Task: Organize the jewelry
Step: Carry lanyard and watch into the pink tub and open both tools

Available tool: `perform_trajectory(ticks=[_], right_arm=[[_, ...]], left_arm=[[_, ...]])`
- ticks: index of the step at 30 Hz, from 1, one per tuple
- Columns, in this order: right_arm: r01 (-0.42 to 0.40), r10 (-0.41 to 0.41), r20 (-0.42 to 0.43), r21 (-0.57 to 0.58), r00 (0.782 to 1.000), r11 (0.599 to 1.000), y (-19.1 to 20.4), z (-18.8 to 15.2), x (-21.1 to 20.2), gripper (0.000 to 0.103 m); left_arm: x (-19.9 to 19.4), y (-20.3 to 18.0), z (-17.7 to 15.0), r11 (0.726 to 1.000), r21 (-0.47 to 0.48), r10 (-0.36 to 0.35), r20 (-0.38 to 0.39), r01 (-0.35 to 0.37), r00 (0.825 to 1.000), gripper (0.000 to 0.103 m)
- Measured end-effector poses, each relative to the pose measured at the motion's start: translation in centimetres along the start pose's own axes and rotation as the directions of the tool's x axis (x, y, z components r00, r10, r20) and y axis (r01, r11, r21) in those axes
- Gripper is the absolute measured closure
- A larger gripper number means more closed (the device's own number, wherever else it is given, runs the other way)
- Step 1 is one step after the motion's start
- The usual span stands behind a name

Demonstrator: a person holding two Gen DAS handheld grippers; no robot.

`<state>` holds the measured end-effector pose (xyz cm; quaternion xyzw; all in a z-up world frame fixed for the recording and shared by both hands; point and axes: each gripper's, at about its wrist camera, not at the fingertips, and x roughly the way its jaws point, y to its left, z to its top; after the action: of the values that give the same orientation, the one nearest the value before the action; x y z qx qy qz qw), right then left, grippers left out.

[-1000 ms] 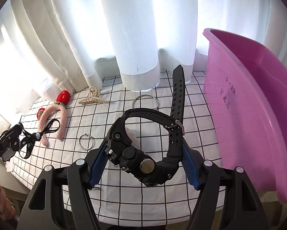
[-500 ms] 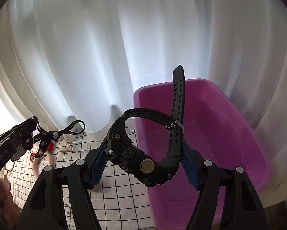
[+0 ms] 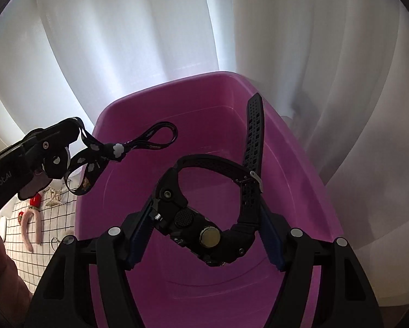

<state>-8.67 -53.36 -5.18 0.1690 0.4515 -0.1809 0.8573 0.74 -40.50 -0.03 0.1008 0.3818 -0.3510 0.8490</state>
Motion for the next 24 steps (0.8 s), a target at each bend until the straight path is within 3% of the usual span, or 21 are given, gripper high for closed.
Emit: perform_trajectory(ticks=[6,12,15,16,18,24], right_arm=[[-0.010,0.011,-0.065,0.005,0.998,1.000,-1.3,0.0,2.3,0.036],[-0.001,0.002,-0.096,0.001,0.995,1.000,-1.2,1.3,3.5,0.035],[-0.006,0.006,-0.111,0.005,0.994,1.000,-0.8,1.2,4.1,0.034],[-0.004,0.004,-0.109,0.008,0.994,1.000,-0.8,1.2,4.1,0.034],[0.005,-0.004,-0.111,0.007,0.994,1.000,-0.8,1.2,4.2,0.034],[0.007,-0.008,-0.106,-0.014,0.994,1.000,-0.4,1.3,4.4,0.034]], left_arm=[[3.9,-0.1,-0.8,0.998,0.010,0.063,-0.099,-0.062,0.993,0.091],[6.1,0.4,-1.5,0.997,-0.003,0.072,-0.185,-0.074,0.980,0.087],[6.4,0.4,-1.7,0.997,-0.010,0.067,-0.213,-0.071,0.975,0.073],[6.4,0.3,-1.7,0.997,-0.005,0.075,-0.217,-0.078,0.973,0.055],[6.0,0.2,-1.7,0.996,0.005,0.085,-0.194,-0.086,0.977,0.031],[5.2,-0.2,-1.6,0.994,0.036,0.103,-0.170,-0.098,0.980,0.019]])
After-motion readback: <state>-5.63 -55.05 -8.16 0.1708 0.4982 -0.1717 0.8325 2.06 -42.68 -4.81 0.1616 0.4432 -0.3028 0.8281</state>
